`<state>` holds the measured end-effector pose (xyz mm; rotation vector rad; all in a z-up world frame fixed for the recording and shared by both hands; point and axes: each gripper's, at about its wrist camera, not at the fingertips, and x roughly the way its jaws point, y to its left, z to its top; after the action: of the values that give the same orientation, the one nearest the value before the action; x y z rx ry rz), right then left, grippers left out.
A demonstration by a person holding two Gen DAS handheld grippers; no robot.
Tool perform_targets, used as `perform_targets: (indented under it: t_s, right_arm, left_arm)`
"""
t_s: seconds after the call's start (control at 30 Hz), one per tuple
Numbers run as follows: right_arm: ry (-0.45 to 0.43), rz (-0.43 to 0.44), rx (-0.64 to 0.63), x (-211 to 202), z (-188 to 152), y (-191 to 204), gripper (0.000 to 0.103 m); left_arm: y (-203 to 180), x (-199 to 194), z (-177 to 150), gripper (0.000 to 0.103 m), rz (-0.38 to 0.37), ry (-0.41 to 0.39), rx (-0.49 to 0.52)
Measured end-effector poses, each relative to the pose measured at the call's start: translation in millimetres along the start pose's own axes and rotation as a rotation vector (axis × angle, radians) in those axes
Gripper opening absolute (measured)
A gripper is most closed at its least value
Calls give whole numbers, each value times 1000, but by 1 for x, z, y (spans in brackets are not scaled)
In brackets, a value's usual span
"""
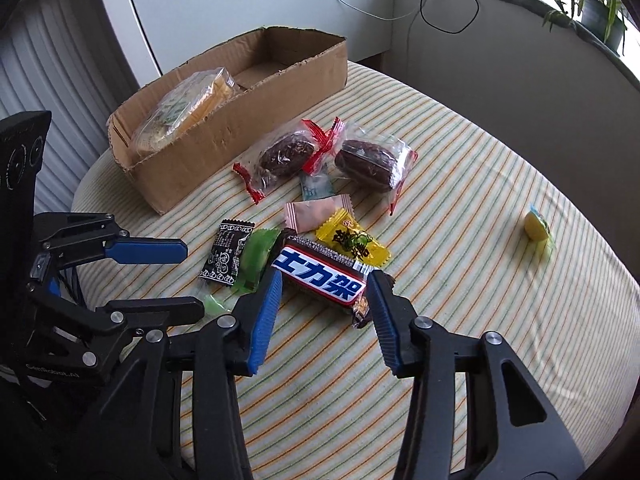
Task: Organize snacks
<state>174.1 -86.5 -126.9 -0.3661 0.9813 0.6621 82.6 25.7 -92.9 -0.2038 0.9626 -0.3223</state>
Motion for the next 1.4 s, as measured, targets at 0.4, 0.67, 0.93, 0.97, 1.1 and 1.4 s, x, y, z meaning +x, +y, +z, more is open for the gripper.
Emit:
perform_targets:
  t_s: [0.4,0.67,0.93,0.97,1.1,1.4]
  right_arm:
    - [30,119,-32,24,18,-9,47]
    - [63,166,-62,17,8,-17,47]
    - [81,106,-110,27,15,-16,47]
    - [83,103,-117,28,15,-15,48]
    - [96,116,-147,26,12,-11,48]
    - [129,87,-144,41,11,-9,45]
  left_arm:
    - [5,13,9,44,35,16,-11]
    - [3,22,17,38,53,16,4]
    - [2,27,20,36,78,16,18]
    - [1,28,20,36,82,16,22]
    - [0,30,21,34,87,13,24]
    - [0,29,22,29,103,16,26]
